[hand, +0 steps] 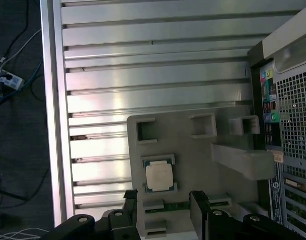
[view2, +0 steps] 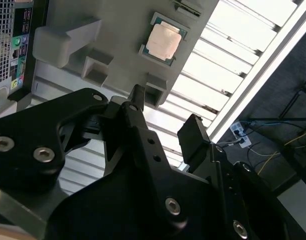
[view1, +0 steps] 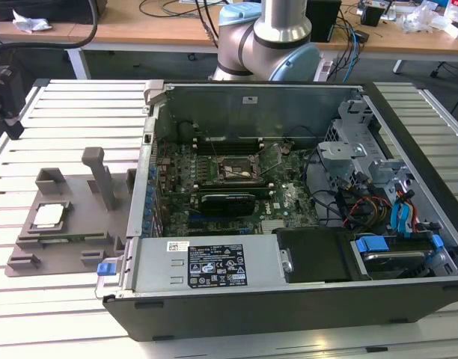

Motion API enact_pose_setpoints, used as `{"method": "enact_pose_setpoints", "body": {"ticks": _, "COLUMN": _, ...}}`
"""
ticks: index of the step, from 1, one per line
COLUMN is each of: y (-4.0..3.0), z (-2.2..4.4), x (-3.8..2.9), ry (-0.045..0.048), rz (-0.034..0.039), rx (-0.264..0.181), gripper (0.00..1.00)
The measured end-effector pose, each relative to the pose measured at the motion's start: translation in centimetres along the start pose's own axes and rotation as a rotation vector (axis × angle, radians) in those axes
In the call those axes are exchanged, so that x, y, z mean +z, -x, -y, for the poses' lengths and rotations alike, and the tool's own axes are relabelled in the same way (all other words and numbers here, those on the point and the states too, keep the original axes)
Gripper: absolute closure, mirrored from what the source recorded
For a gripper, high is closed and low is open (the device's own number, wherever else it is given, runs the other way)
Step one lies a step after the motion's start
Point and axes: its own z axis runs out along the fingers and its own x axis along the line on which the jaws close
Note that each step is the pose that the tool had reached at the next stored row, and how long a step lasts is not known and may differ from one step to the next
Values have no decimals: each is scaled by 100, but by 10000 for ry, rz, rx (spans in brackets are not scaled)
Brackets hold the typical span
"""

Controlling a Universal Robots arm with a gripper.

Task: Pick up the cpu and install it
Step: 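Pick up the cpu and move it towards the insertion slot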

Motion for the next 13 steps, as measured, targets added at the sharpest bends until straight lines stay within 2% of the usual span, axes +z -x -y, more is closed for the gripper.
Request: {"method": "enact_pose_setpoints", "body": {"ticks": 13, "y": -3, "z": 3, "x": 110, "ry": -1, "rz": -1, "rx": 1, "gripper": 45}}
